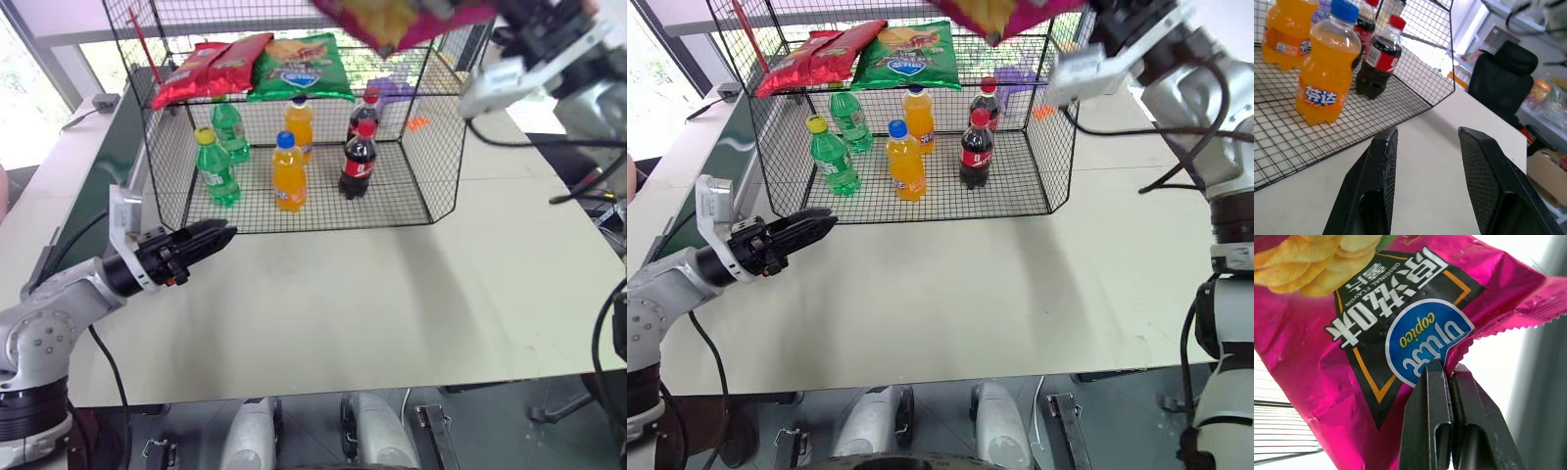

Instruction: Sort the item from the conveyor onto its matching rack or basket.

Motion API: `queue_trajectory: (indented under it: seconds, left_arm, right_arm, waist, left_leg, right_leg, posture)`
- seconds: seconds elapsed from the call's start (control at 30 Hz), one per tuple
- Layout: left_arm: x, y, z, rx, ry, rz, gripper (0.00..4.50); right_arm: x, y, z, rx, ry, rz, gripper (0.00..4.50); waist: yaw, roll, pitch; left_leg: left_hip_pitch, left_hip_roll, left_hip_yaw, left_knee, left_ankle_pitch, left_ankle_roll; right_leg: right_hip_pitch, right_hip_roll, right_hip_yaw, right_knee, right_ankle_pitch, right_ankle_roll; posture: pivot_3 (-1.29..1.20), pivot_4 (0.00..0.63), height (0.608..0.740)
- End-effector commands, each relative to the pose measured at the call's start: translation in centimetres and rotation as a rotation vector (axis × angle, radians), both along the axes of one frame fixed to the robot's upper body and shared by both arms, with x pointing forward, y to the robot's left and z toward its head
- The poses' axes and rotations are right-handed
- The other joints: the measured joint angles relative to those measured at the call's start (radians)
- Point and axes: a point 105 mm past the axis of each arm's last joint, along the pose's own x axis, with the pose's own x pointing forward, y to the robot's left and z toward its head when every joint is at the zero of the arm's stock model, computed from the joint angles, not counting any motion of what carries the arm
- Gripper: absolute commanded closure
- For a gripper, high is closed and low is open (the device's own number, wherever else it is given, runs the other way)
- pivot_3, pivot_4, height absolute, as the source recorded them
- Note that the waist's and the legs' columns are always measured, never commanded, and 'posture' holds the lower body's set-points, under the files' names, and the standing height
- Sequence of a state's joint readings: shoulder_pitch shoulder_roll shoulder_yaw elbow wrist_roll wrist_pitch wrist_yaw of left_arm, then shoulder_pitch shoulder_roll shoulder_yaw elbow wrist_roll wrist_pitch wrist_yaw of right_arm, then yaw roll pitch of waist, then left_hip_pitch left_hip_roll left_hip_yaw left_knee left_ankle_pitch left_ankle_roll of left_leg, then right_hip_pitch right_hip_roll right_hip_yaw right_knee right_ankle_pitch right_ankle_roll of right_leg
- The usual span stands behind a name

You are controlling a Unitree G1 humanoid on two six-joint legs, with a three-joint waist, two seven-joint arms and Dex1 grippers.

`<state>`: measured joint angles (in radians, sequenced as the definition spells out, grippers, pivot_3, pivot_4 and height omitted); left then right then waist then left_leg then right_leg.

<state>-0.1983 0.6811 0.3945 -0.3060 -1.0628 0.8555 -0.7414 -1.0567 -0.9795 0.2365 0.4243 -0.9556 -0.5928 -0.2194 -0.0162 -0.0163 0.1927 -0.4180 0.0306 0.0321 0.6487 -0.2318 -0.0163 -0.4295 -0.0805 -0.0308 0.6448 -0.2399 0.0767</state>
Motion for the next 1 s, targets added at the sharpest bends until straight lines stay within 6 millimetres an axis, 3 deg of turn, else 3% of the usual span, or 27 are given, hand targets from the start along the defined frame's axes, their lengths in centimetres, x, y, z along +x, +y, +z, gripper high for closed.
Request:
queue_trajectory:
  seconds: [0.03,0.27,0.4,0.6,0.7,1.0]
  left_arm:
    - [-0.3,0.0,1.4,-0.015,-0.065,0.002,2.48]
    - [0.1,0.3,1.5,-0.017,-0.062,0.012,2.48]
    - [0.3,0.1,1.3,-0.021,-0.059,0.014,2.48]
    - [0.3,0.5,1.1,-0.032,-0.054,0.045,2.48]
    - [0.5,0.5,0.9,-0.037,-0.050,0.045,2.48]
    - [1.0,0.3,1.0,-0.053,-0.056,0.047,2.48]
  right_arm:
    - [0.4,0.3,-2.5,-0.043,0.088,0.023,4.50]
    - [0.6,0.4,-4.1,-0.025,0.188,0.047,4.50]
    - [1.9,-0.1,-3.5,0.061,0.210,-0.015,4.50]
    - [-0.6,0.9,-5.9,0.058,0.301,0.067,4.50]
    - [-1.4,1.6,-6.2,0.060,0.317,0.102,4.50]
    - [-1.8,2.6,-6.6,0.061,0.342,0.127,4.50]
  waist:
    - [-0.001,0.000,0.000]
    - [-0.001,0.000,0.000]
    - [-0.001,0.000,0.000]
    - [0.005,0.000,0.000]
    - [0.003,0.000,0.000]
    - [0.003,0.000,0.000]
  left_leg:
    - [0.000,0.000,0.000,0.000,0.000,0.000]
    - [0.000,0.000,0.000,0.000,0.000,0.000]
    - [0.000,0.000,0.000,0.000,0.000,0.000]
    - [0.000,0.000,-0.001,0.000,0.000,0.000]
    - [0.000,0.000,0.000,0.000,0.000,0.000]
    - [0.003,0.000,0.000,0.000,0.000,0.000]
  right_leg:
    - [0.000,0.000,0.000,0.000,0.000,0.000]
    - [0.000,0.000,0.000,0.000,0.001,0.002]
    - [0.000,0.000,0.000,0.000,0.001,0.001]
    - [0.000,0.000,0.000,0.000,0.002,0.003]
    - [0.000,0.000,0.000,0.000,0.002,0.003]
    - [0.003,0.000,0.000,0.001,0.000,0.001]
  posture:
    - [0.00,0.150,0.740]
    - [0.00,0.150,0.740]
    - [0.00,0.150,0.740]
    - [0.00,0.150,0.740]
    - [0.00,0.150,0.740]
    - [0.00,0.150,0.740]
